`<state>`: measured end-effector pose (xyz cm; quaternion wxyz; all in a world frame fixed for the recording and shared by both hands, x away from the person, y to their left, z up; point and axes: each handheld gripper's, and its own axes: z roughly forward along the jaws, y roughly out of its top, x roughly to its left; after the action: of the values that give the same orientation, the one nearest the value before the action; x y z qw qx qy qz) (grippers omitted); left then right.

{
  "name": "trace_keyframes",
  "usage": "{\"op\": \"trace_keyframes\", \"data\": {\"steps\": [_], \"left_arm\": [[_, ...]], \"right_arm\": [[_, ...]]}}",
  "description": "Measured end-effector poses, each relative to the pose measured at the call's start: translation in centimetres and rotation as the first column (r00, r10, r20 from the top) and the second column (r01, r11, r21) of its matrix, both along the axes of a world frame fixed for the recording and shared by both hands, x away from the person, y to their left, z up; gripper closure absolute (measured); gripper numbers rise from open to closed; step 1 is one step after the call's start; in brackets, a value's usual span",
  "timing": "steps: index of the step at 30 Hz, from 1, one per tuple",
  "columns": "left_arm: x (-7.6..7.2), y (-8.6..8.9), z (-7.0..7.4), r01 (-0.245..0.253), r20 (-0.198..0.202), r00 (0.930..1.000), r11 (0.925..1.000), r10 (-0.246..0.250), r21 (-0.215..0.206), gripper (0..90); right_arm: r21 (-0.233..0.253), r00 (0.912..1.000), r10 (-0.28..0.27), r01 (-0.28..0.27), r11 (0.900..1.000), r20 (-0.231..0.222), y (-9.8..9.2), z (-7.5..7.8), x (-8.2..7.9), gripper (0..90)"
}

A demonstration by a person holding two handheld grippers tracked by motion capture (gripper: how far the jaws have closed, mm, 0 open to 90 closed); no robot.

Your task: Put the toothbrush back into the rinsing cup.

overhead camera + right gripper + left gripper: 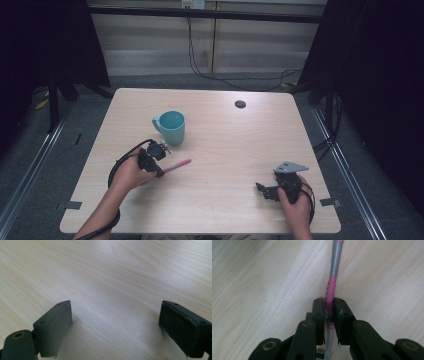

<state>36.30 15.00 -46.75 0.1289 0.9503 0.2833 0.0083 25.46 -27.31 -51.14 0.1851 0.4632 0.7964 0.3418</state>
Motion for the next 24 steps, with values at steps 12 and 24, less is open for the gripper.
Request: {"op": "trace_keyframes", "data": {"steps": [12,24], "left_arm": [[-0.4,0.4,1.7,0.013,0.024,0.9996,0.9997,-0.012,-0.020,80.1],[-0.9,-1.5,3.0,0.055,0.039,0.9978,0.9981,-0.054,-0.029,80.1]], "right_arm": [[0.000,1.0000,0.002,-0.002,1.000,-0.002,0.0,0.0,0.0,10.8],[-0.032,0.9985,0.049,-0.050,0.998,-0.025,0.5,0.5,0.6,14.5]]}}
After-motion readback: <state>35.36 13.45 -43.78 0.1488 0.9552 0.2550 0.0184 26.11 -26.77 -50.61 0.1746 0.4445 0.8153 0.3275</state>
